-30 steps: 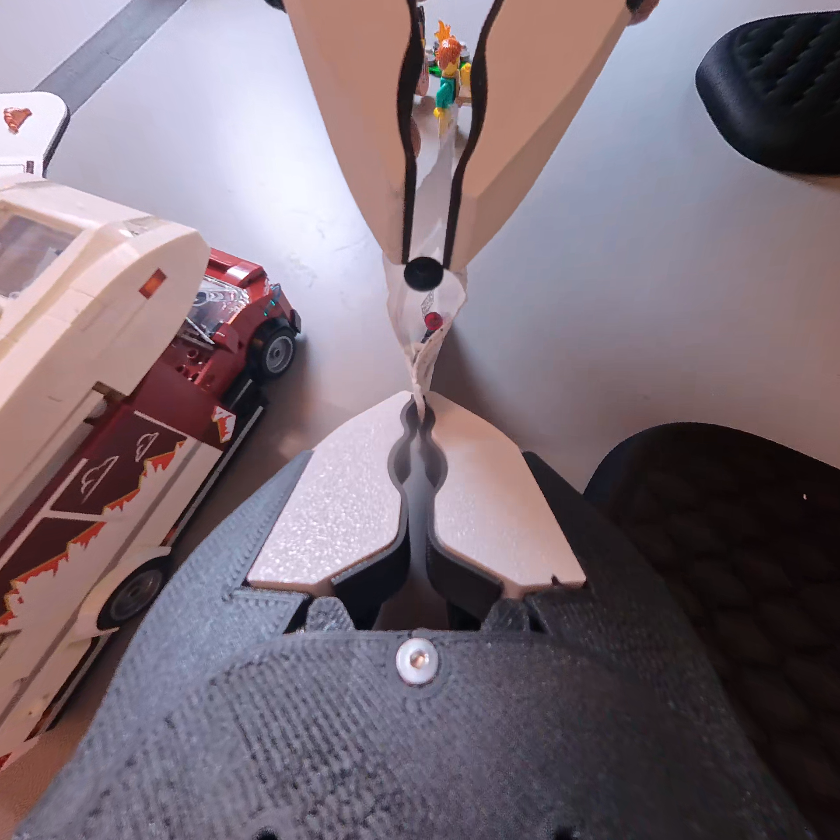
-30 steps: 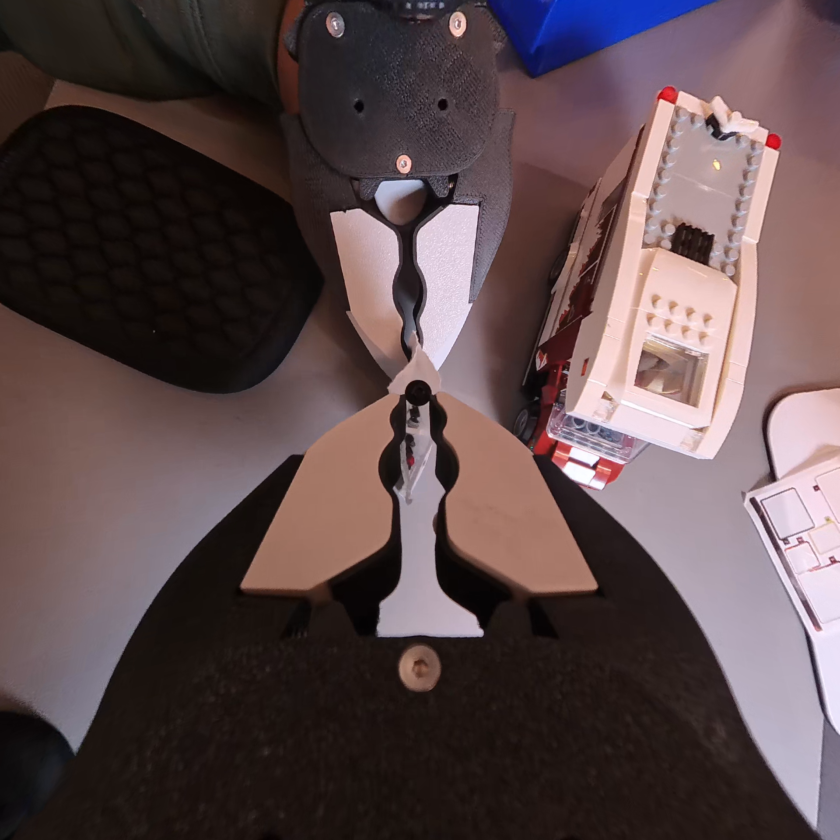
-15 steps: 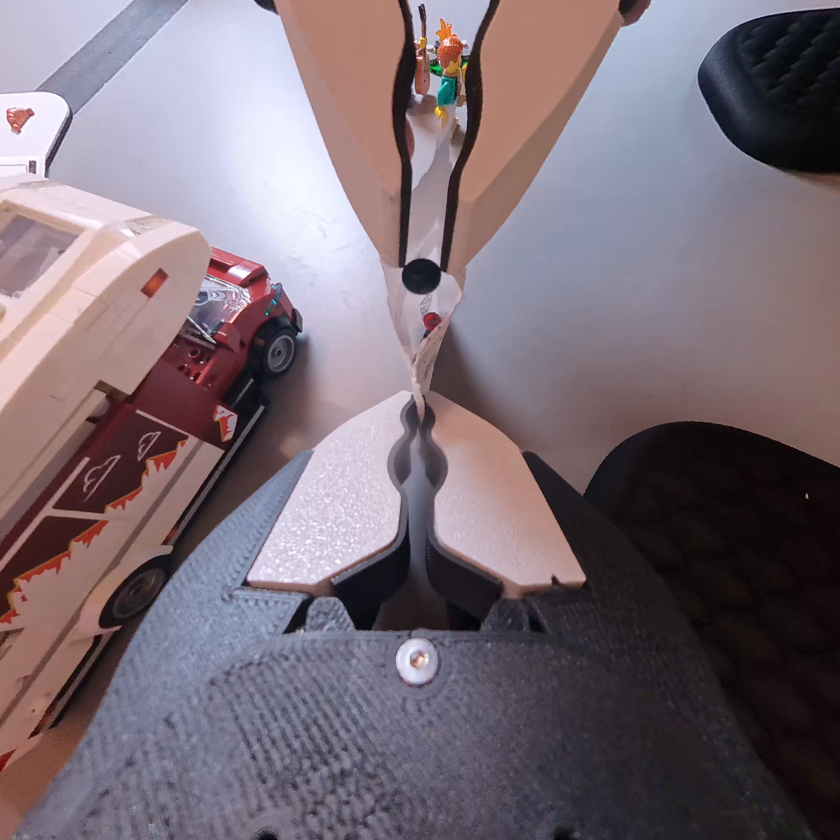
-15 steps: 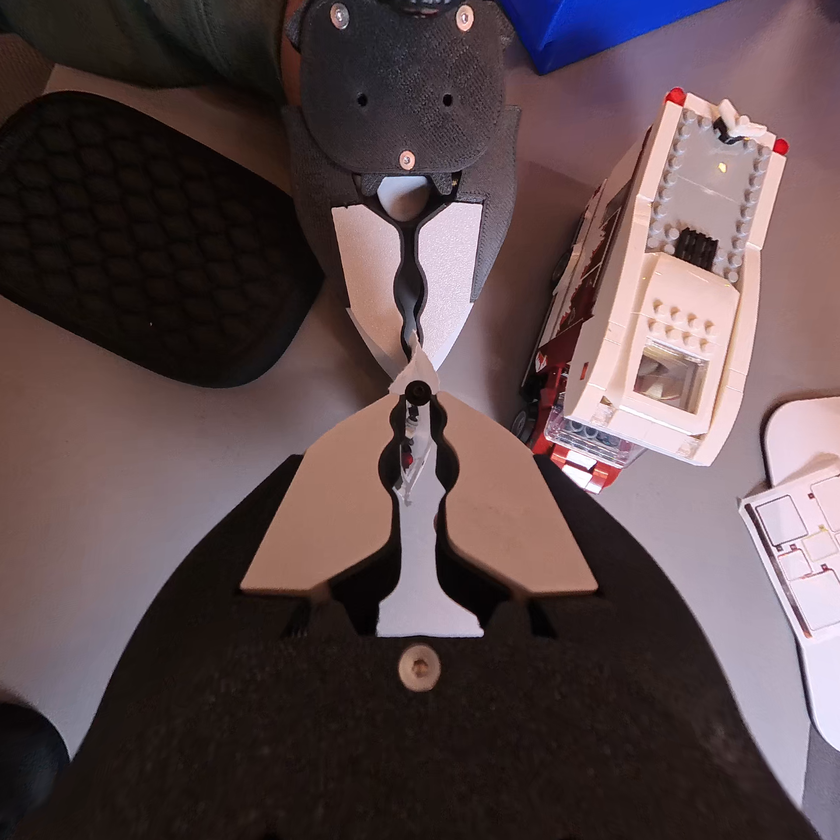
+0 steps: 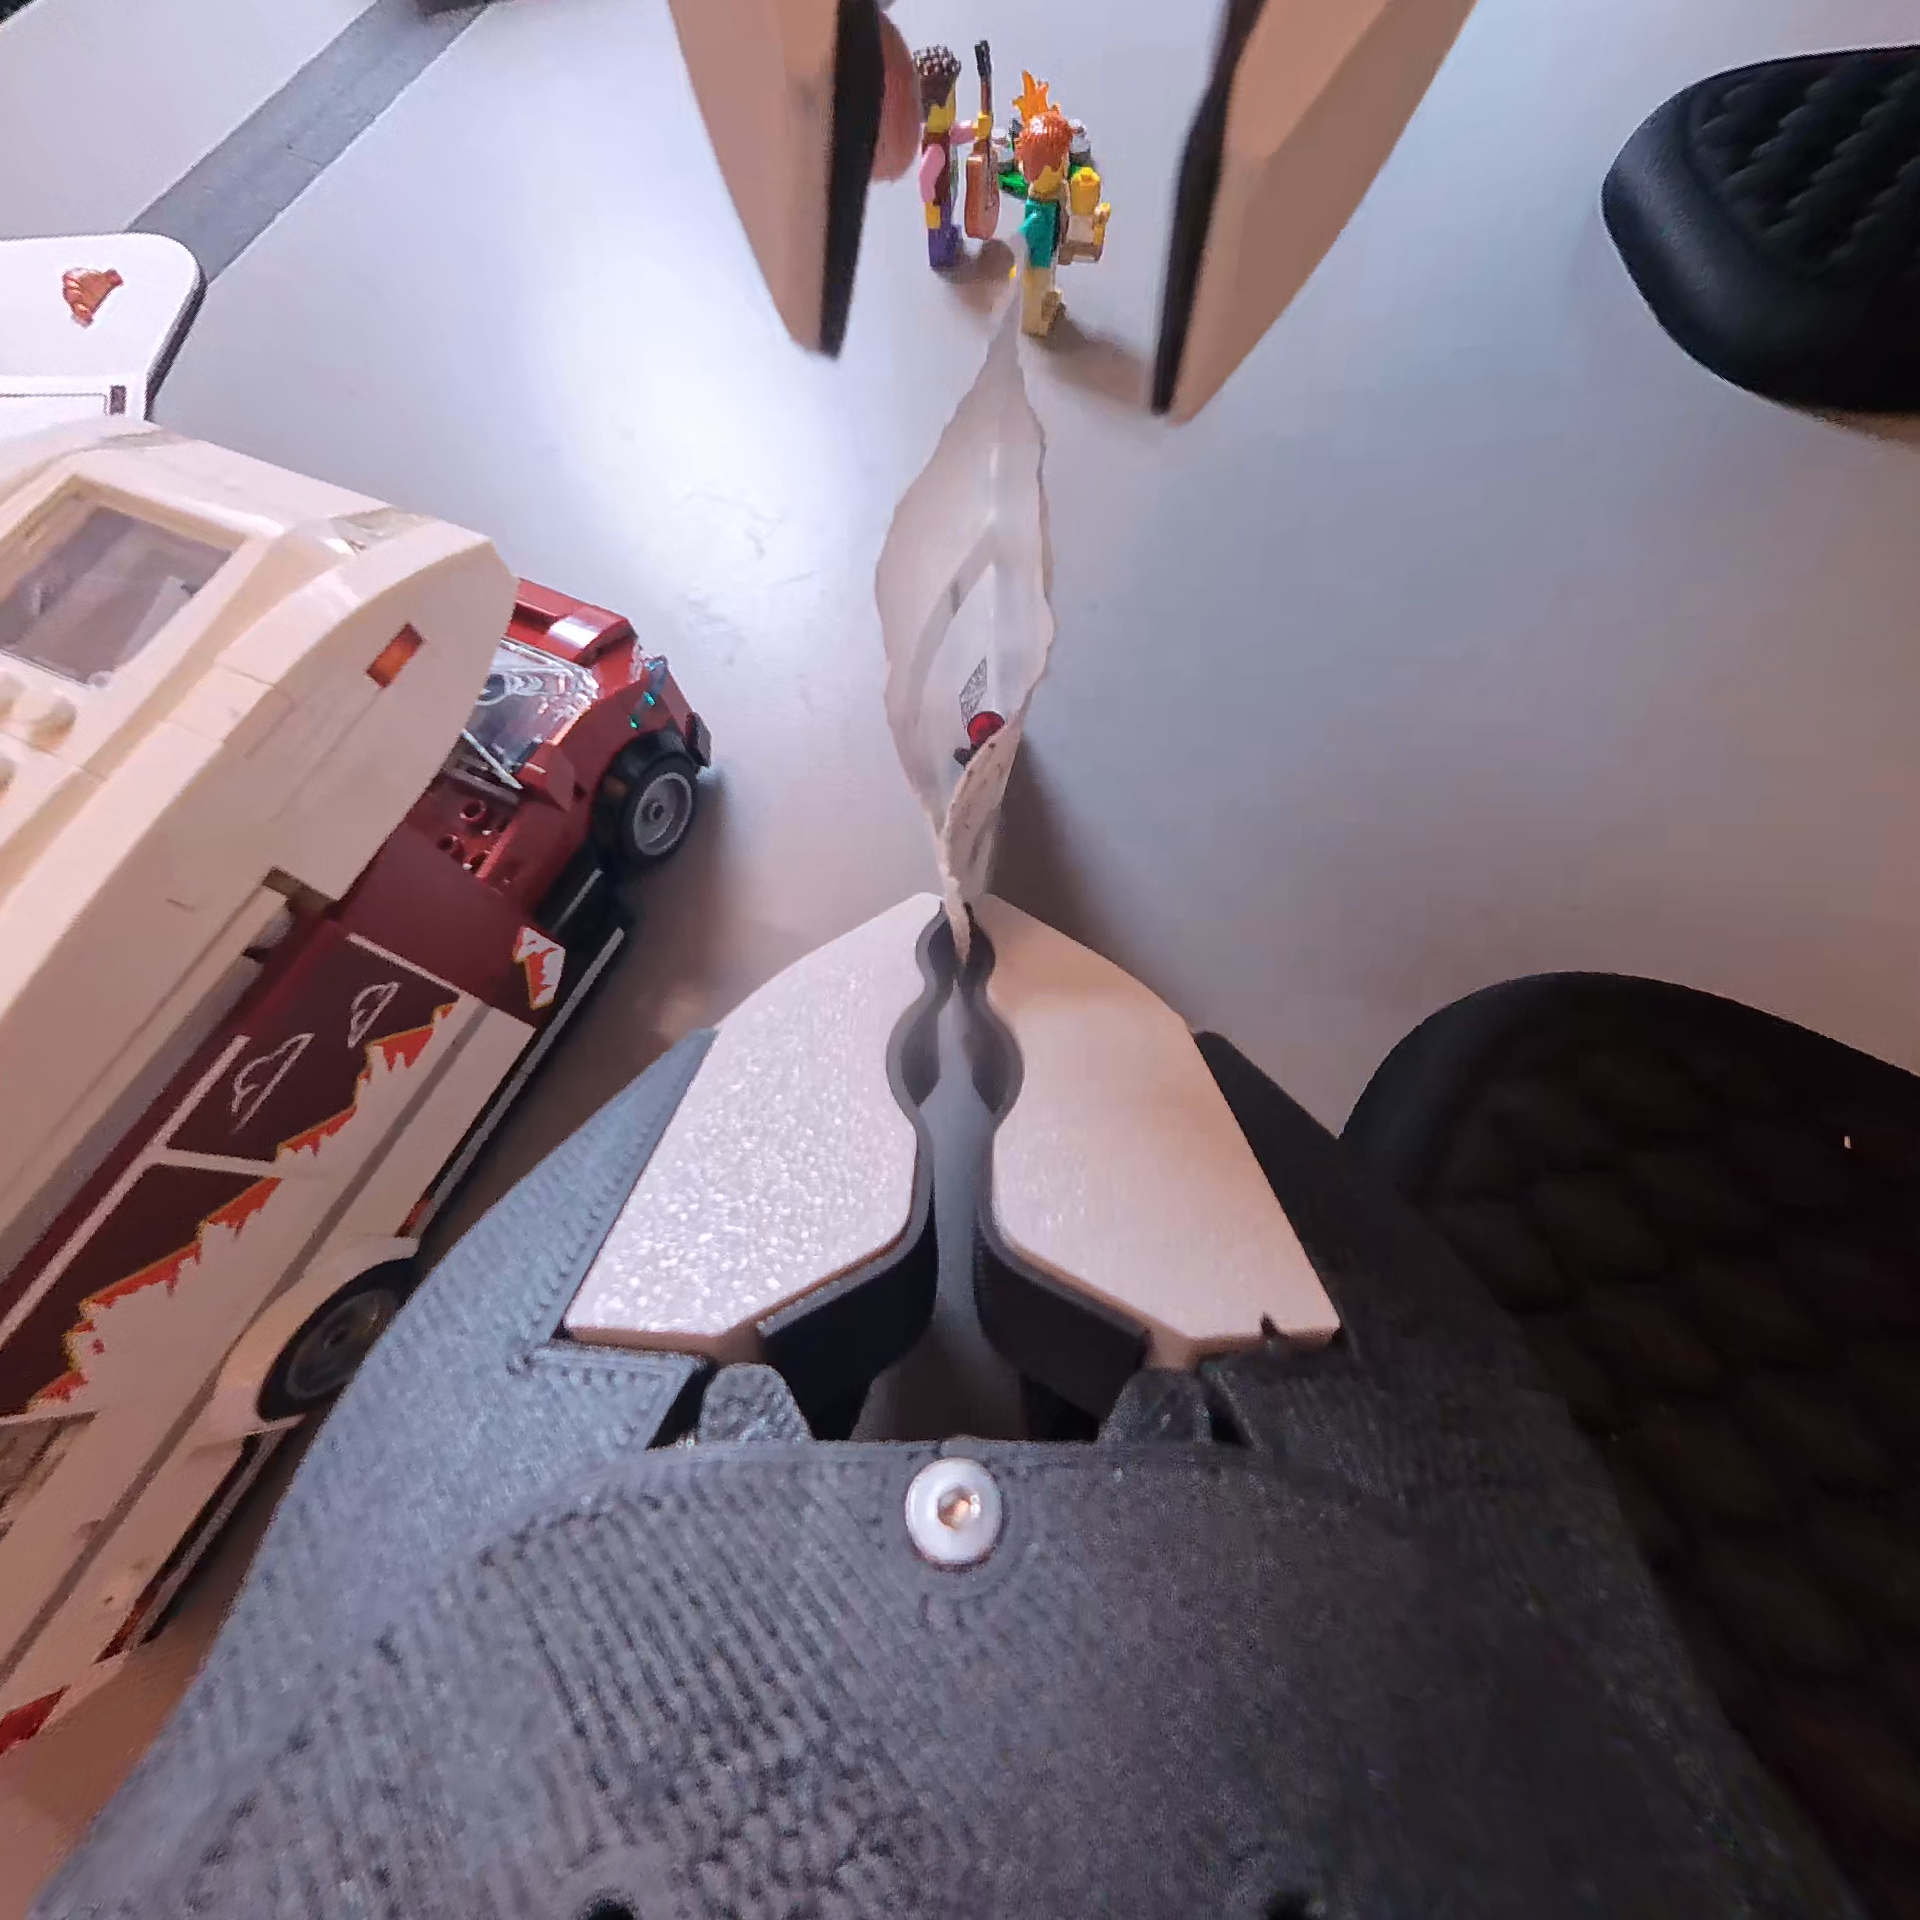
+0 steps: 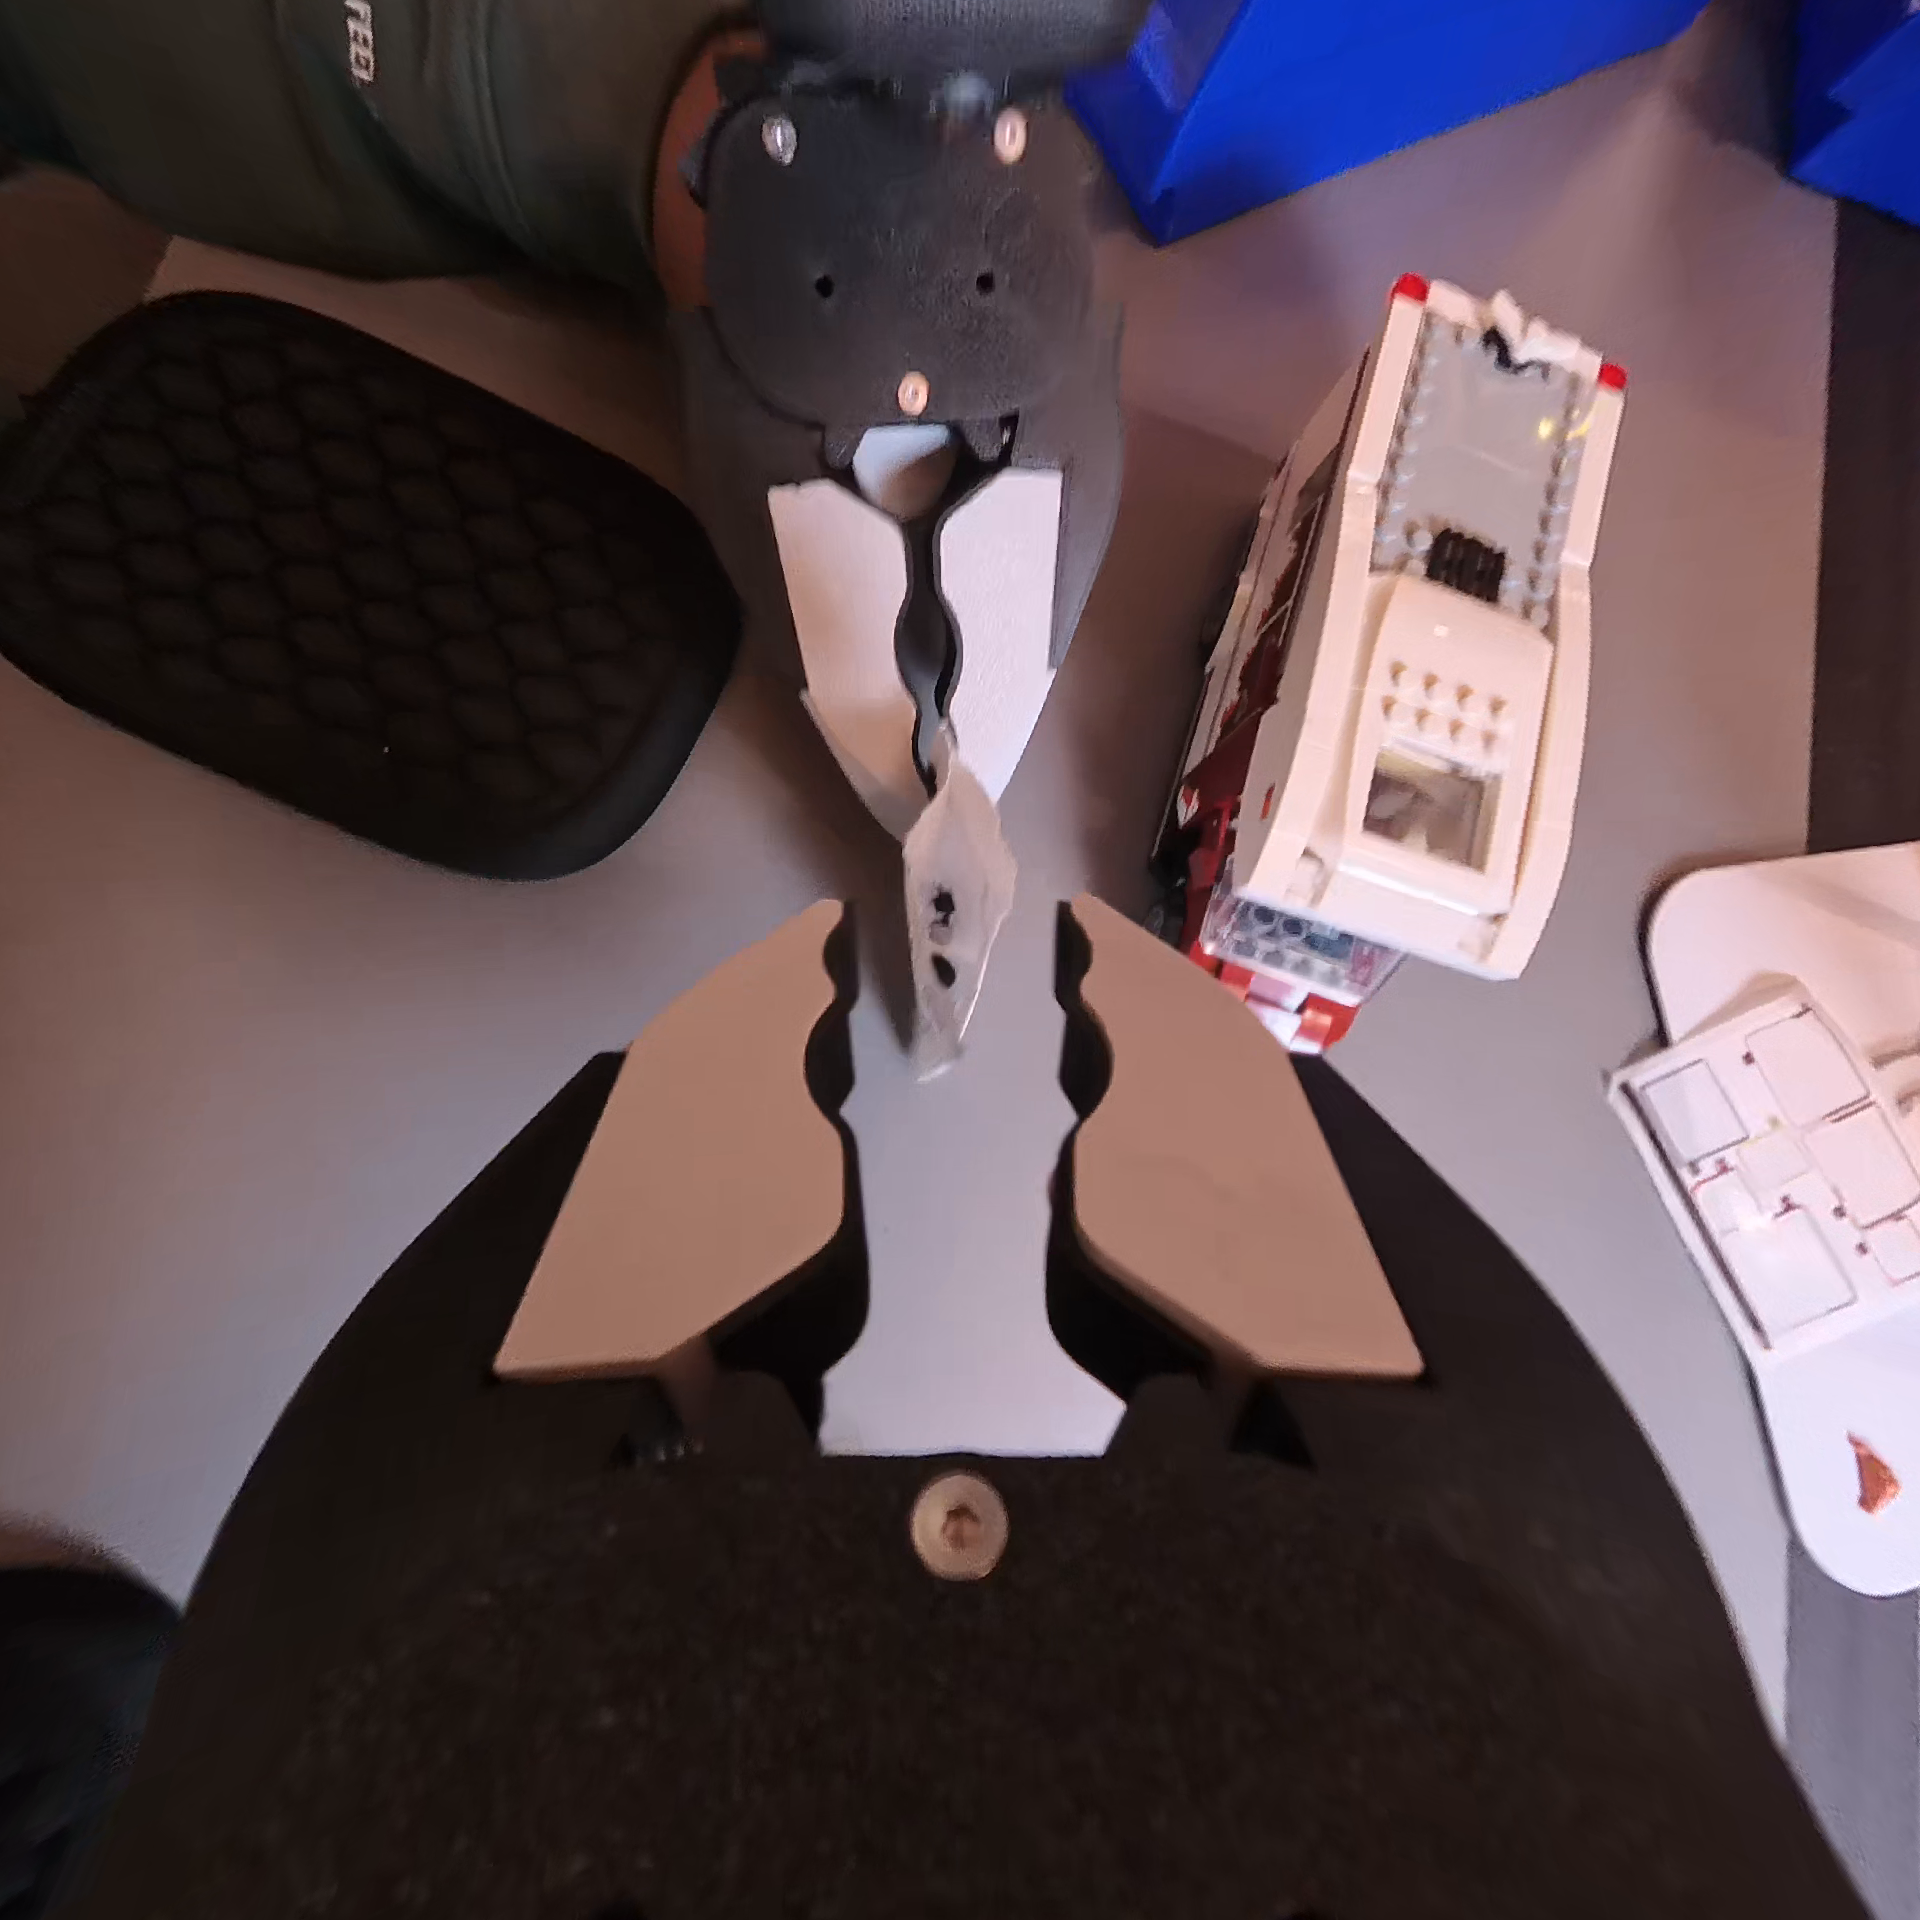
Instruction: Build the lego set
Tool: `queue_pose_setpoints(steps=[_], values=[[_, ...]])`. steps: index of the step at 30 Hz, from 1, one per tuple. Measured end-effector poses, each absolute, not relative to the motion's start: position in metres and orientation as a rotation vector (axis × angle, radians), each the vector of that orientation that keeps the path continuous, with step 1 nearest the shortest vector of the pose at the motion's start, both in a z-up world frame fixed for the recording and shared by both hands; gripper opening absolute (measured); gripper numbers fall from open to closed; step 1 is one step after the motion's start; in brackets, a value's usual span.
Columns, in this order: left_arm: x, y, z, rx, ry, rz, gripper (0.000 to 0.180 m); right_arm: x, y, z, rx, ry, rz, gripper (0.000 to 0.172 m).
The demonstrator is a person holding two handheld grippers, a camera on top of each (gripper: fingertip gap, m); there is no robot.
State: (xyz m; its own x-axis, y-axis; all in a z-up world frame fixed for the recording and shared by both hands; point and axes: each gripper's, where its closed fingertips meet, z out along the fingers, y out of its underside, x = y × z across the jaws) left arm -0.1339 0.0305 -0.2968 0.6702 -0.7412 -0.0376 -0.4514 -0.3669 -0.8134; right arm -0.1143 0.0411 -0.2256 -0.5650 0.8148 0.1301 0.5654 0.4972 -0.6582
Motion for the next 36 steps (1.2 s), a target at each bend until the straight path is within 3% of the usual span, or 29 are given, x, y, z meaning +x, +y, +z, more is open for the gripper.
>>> queue_pose_setpoints(steps=[2, 4, 6, 7, 8, 17, 21, 23, 26, 32, 36], values=[[-0.134, 0.031, -0.293, -2.008, 0.913, -0.424, 0.000, -0.105, 0.046, -0.234, -1.177, -2.306, 0.784, 0.045], [-0.131, 0.031, -0.290, -1.986, 0.915, -0.438, 0.001, -0.101, 0.047, -0.242, -1.213, -2.275, 0.812, 0.044], [-0.125, 0.029, -0.287, -1.948, 0.935, -0.462, 0.001, -0.103, 0.044, -0.244, -1.212, -2.206, 0.864, 0.023], [-0.123, 0.028, -0.286, -1.934, 0.944, -0.465, 0.001, -0.104, 0.044, -0.243, -1.205, -2.162, 0.883, 0.005], [-0.122, 0.028, -0.285, -1.925, 0.947, -0.460, 0.001, -0.102, 0.043, -0.242, -1.192, -2.133, 0.891, 0.000], [-0.098, 0.017, -0.284, -1.798, 1.109, -0.426, 0.001, -0.064, 0.031, -0.255, -1.128, -1.995, 0.840, 0.000], [-0.083, 0.019, -0.279, -1.763, 1.089, -0.437, 0.035, -0.055, 0.023, -0.257, -1.152, -1.947, 0.948, 0.000], [-0.072, 0.019, -0.271, -1.724, 1.090, -0.446, 0.042, -0.055, 0.019, -0.256, -1.148, -1.943, 0.996, 0.000], [-0.061, 0.016, -0.271, -1.701, 1.144, -0.413, 0.001, -0.055, 0.017, -0.257, -1.145, -1.946, 1.021, 0.000], [-0.064, 0.014, -0.264, -1.710, 1.111, -0.472, 0.001, -0.058, 0.020, -0.250, -1.155, -1.865, 1.089, 0.001], [-0.067, 0.011, -0.263, -1.697, 1.095, -0.491, 0.002, -0.064, 0.015, -0.251, -1.152, -1.846, 1.076, 0.039]])
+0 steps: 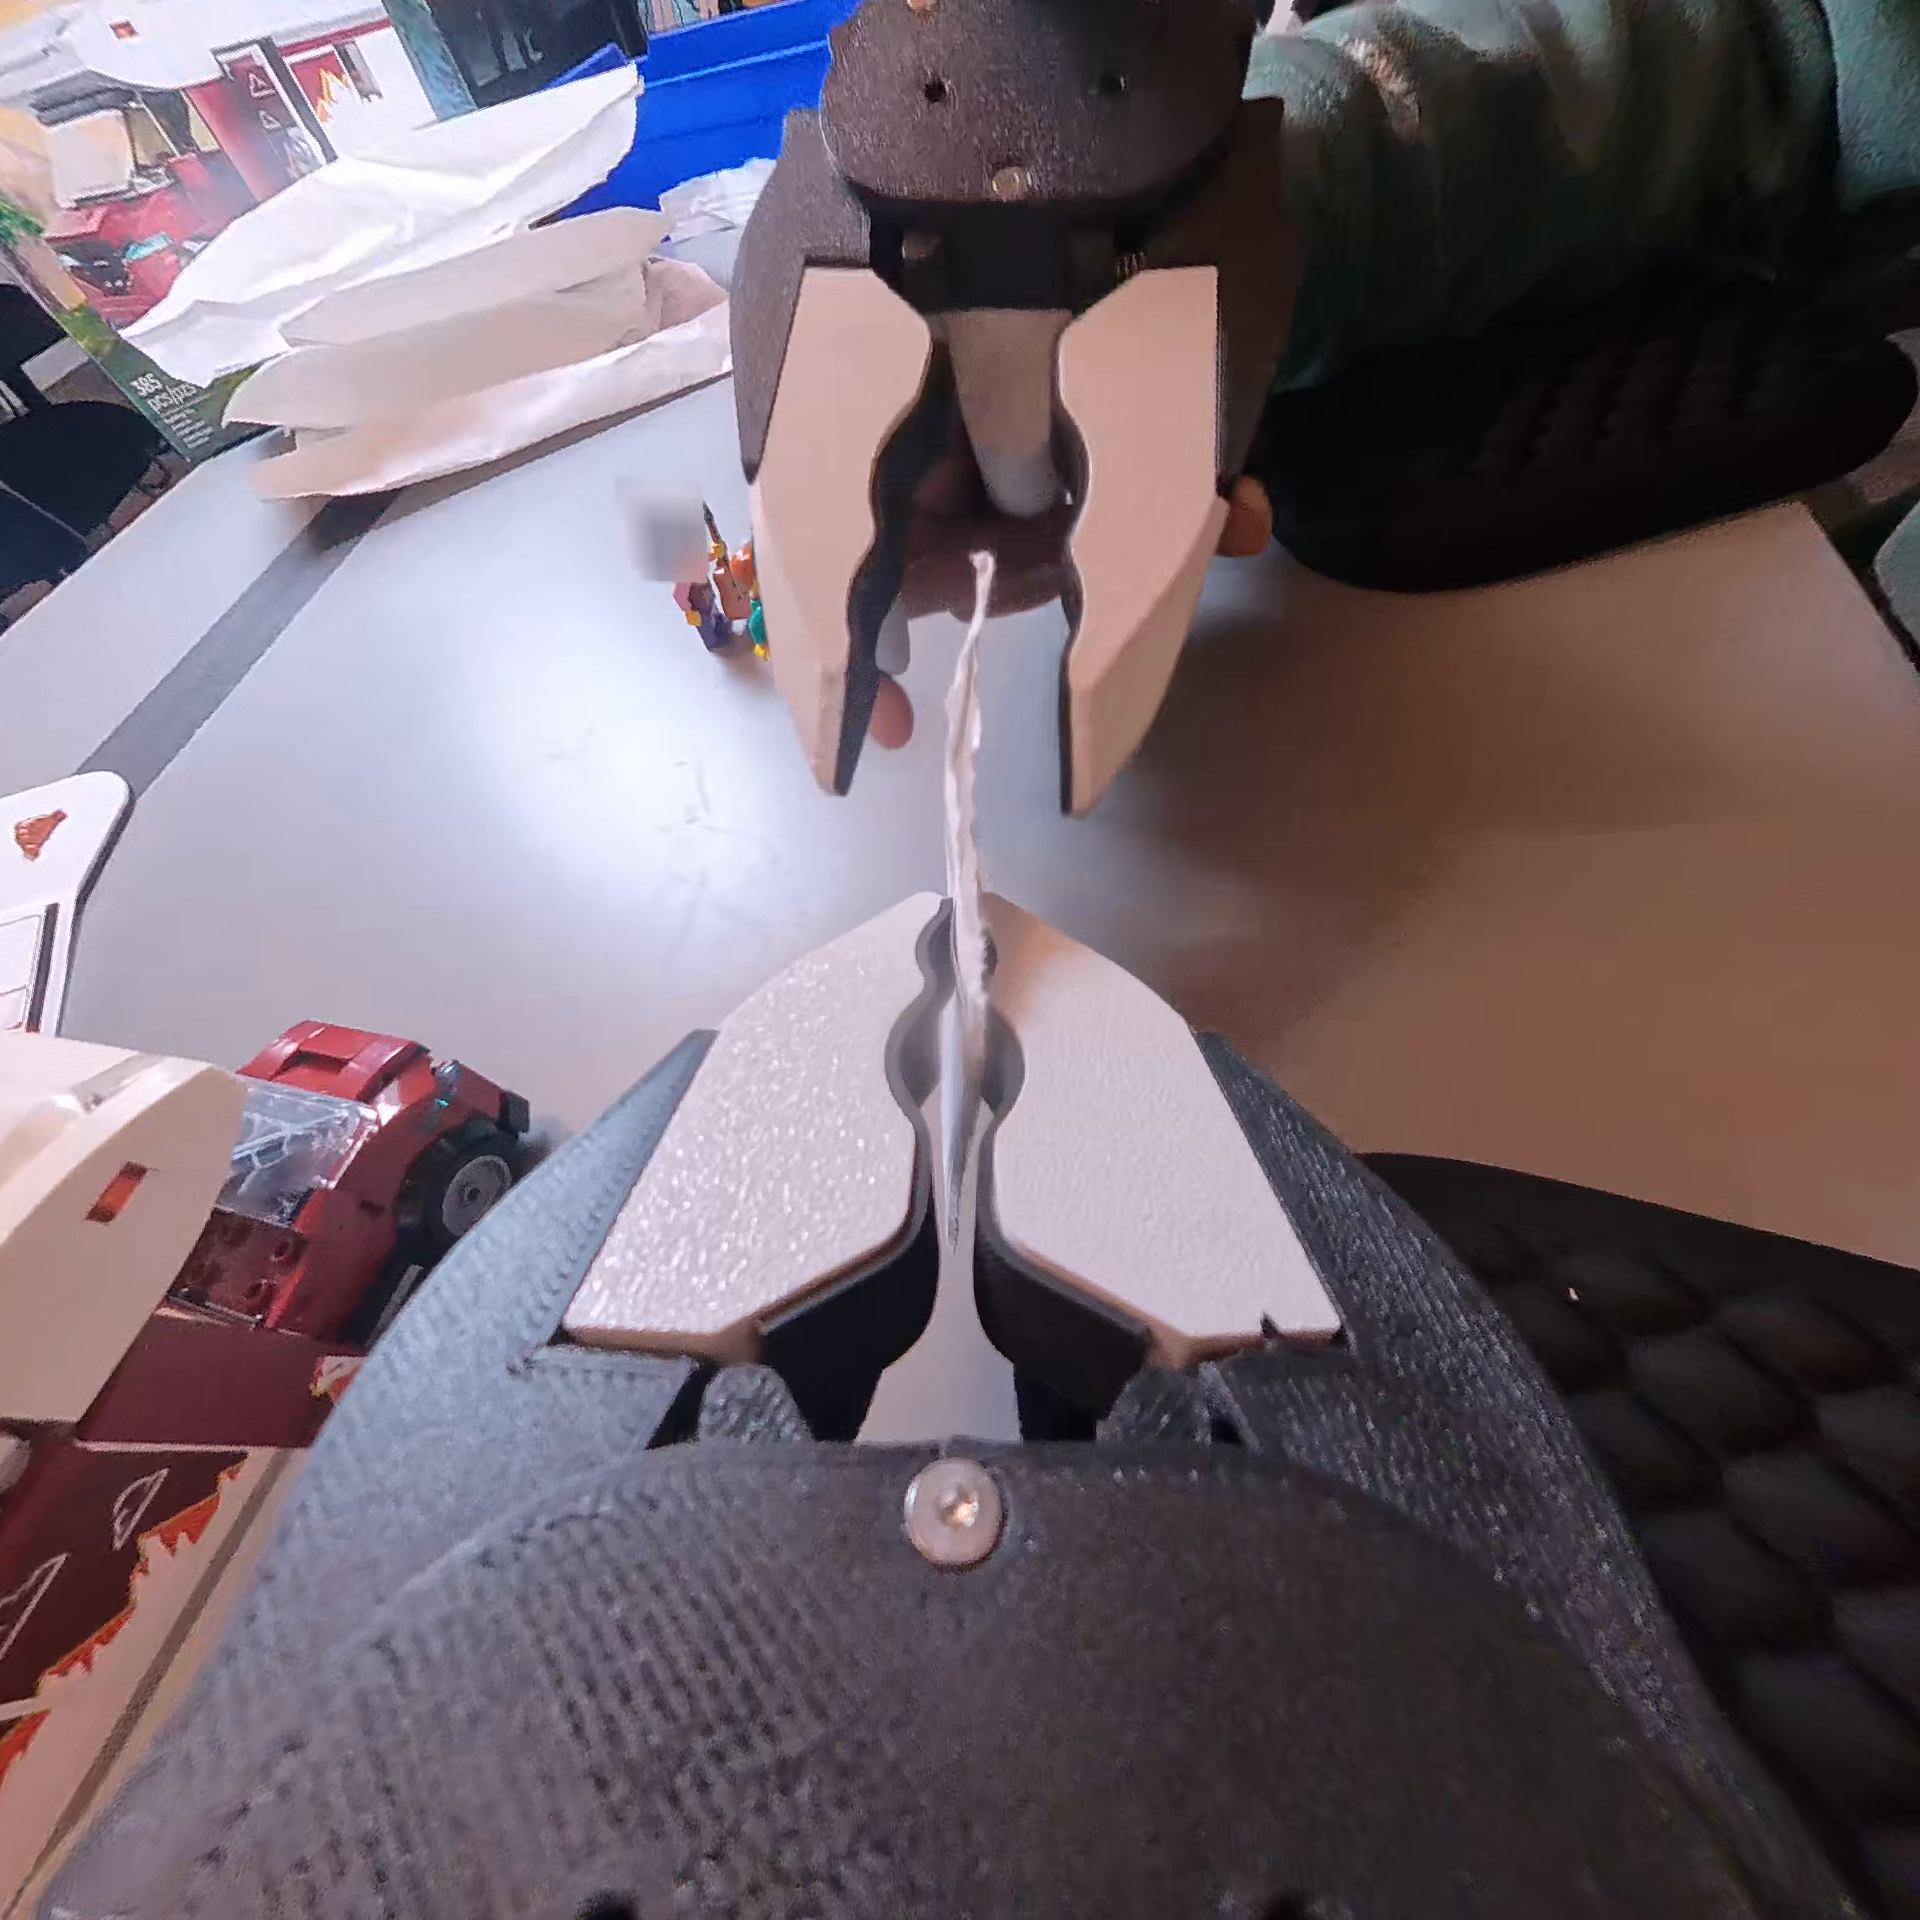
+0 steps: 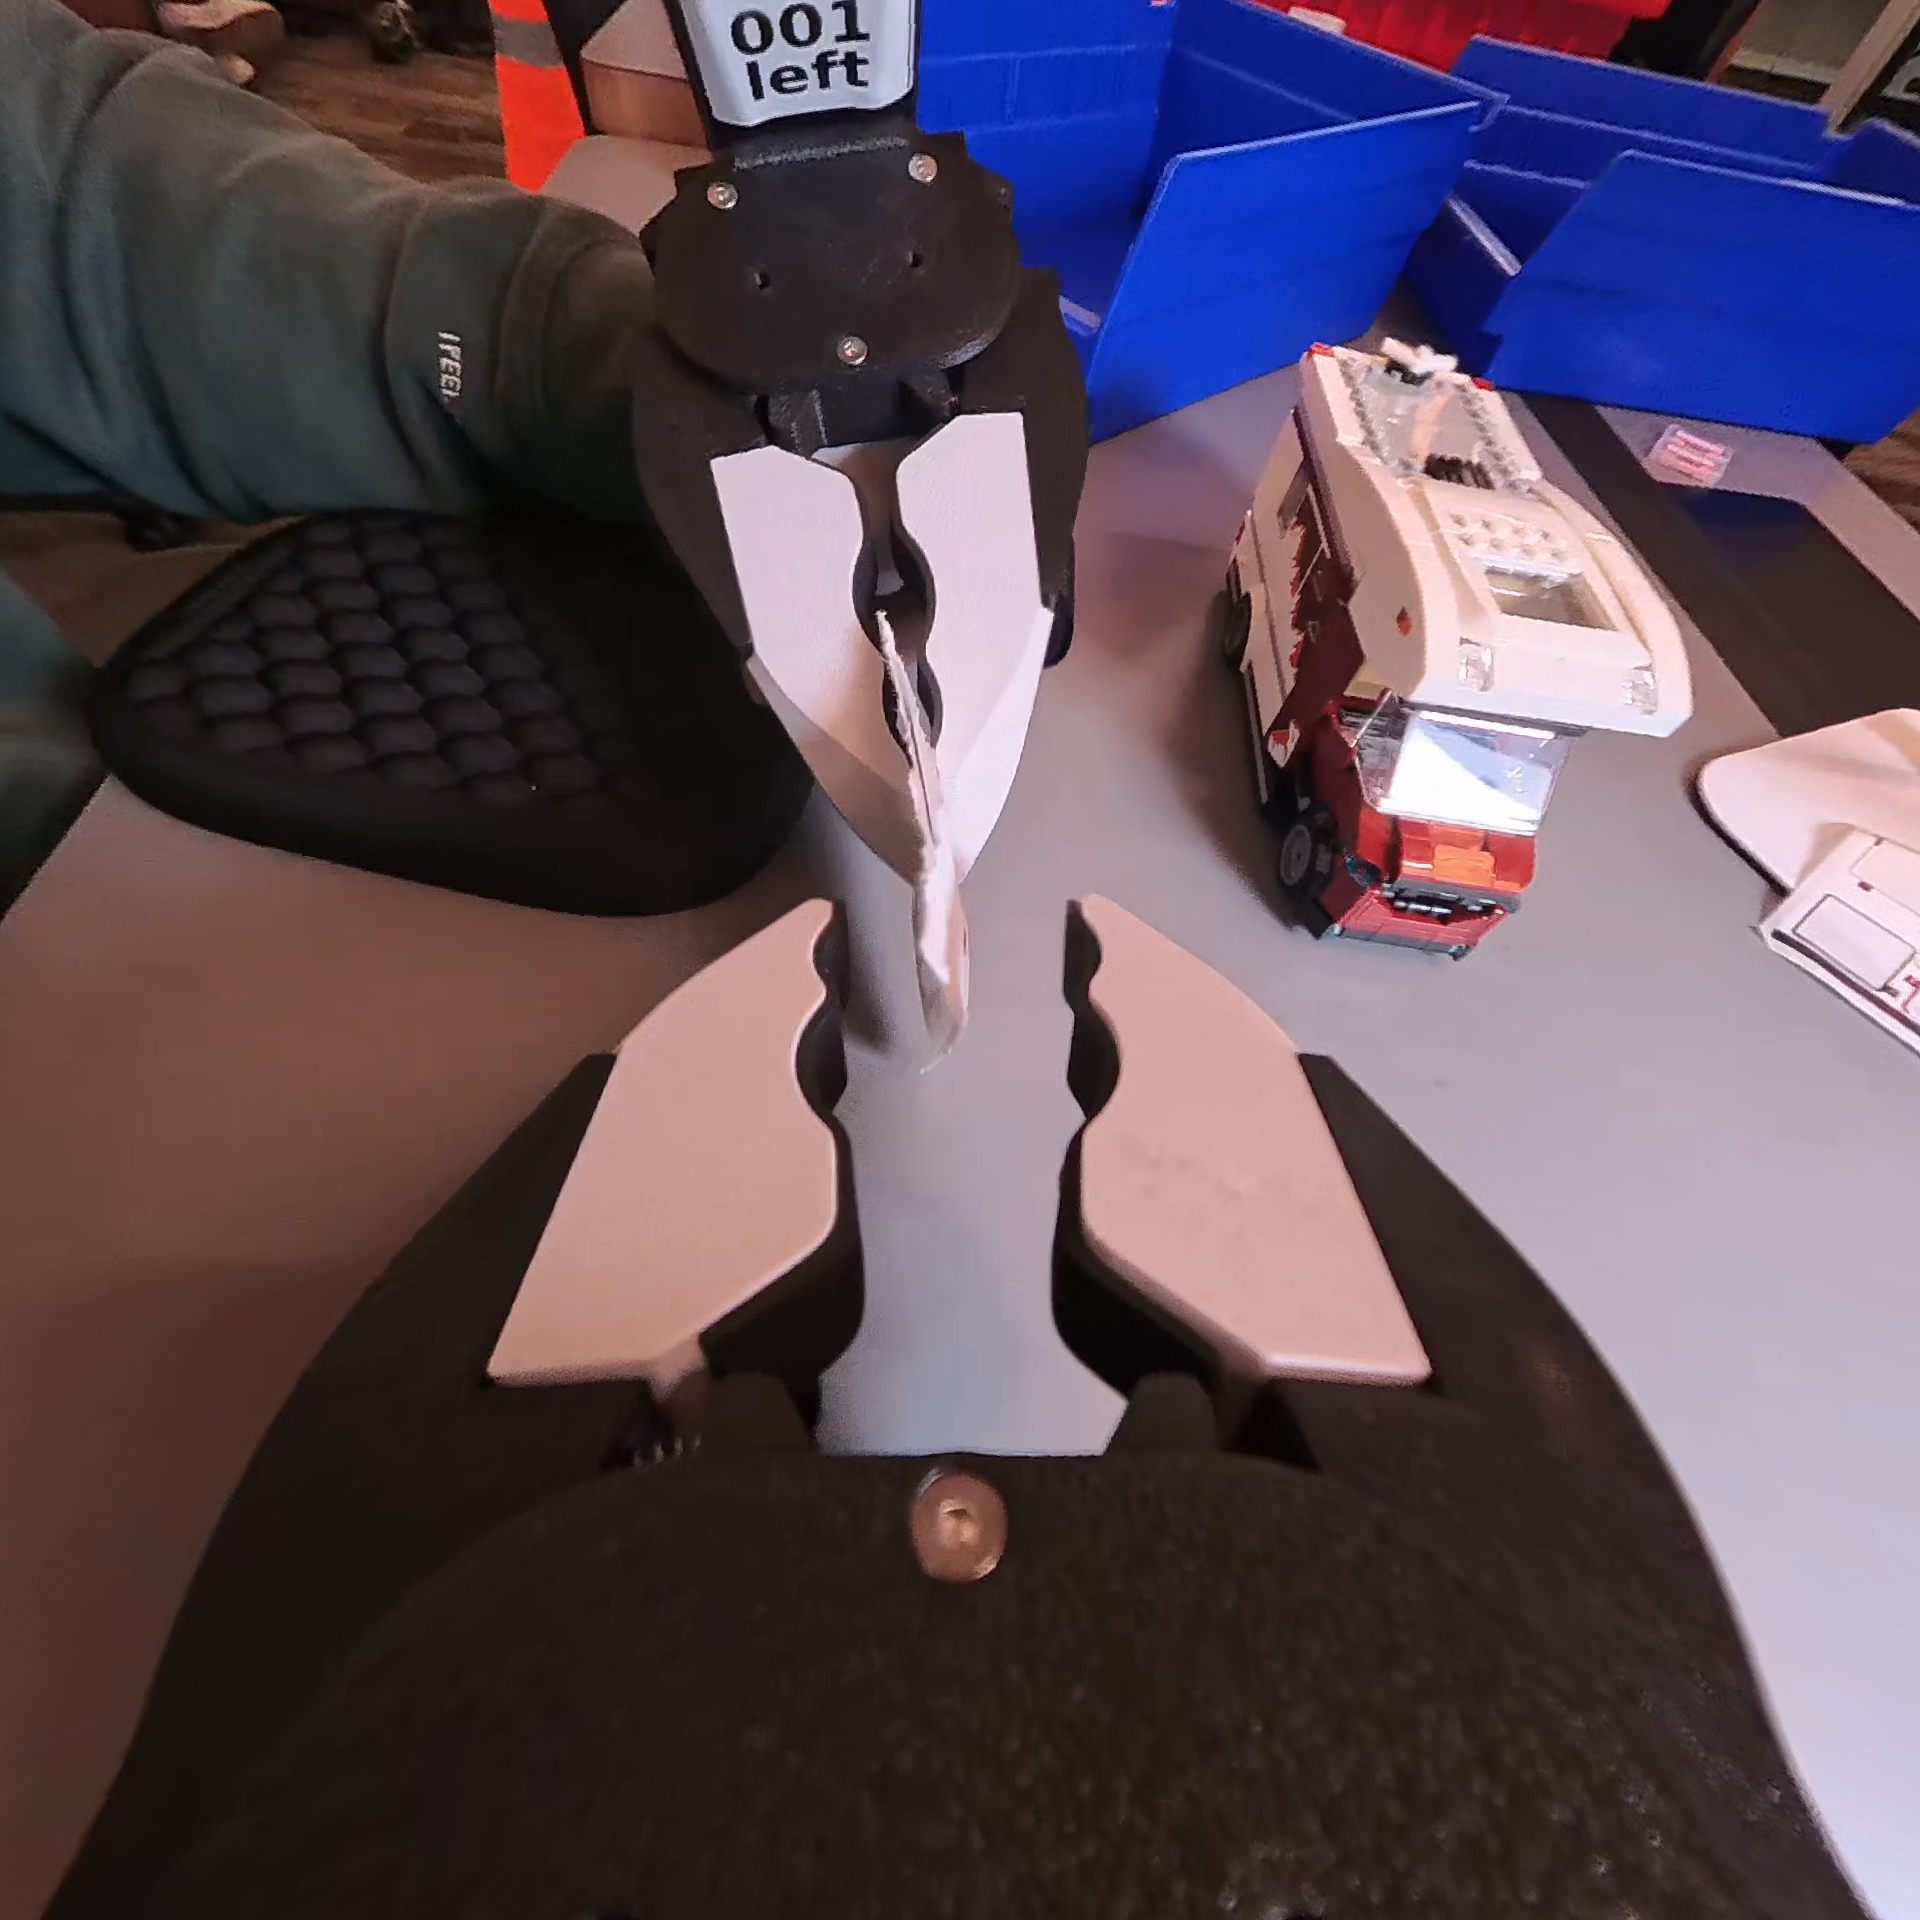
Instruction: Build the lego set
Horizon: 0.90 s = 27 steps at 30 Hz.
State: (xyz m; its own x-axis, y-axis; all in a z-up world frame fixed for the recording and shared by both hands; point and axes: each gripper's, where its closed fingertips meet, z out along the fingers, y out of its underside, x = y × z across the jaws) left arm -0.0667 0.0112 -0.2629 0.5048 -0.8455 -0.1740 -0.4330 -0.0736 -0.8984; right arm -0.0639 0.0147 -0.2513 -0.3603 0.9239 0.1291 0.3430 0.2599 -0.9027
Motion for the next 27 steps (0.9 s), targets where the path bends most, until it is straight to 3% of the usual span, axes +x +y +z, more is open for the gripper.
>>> queue_pose_setpoints(steps=[1, 4, 8, 12, 16, 22, 24, 27], values=[[-0.065, 0.010, -0.262, -1.690, 1.097, -0.498, 0.001, -0.066, 0.014, -0.251, -1.145, -1.832, 1.061, 0.037], [-0.058, 0.008, -0.261, -1.670, 1.118, -0.499, 0.001, -0.064, 0.008, -0.252, -1.101, -1.848, 1.064, 0.000], [-0.061, 0.009, -0.257, -1.657, 1.074, -0.577, 0.001, -0.064, 0.010, -0.249, -1.117, -1.822, 1.113, 0.000], [-0.073, 0.015, -0.262, -1.691, 1.025, -0.553, 0.019, -0.061, 0.019, -0.243, -1.136, -1.746, 1.218, 0.000], [-0.066, 0.015, -0.263, -1.689, 1.045, -0.540, 0.001, -0.061, 0.019, -0.248, -1.100, -1.763, 1.193, 0.000], [-0.068, 0.014, -0.262, -1.698, 1.038, -0.573, 0.001, -0.062, 0.018, -0.245, -1.094, -1.745, 1.202, 0.001], [-0.068, 0.013, -0.253, -1.671, 0.986, -0.641, 0.001, -0.062, 0.019, -0.238, -1.122, -1.704, 1.272, 0.009], [-0.067, 0.013, -0.246, -1.650, 0.937, -0.725, 0.001, -0.061, 0.019, -0.230, -1.143, -1.657, 1.370, 0.000]])
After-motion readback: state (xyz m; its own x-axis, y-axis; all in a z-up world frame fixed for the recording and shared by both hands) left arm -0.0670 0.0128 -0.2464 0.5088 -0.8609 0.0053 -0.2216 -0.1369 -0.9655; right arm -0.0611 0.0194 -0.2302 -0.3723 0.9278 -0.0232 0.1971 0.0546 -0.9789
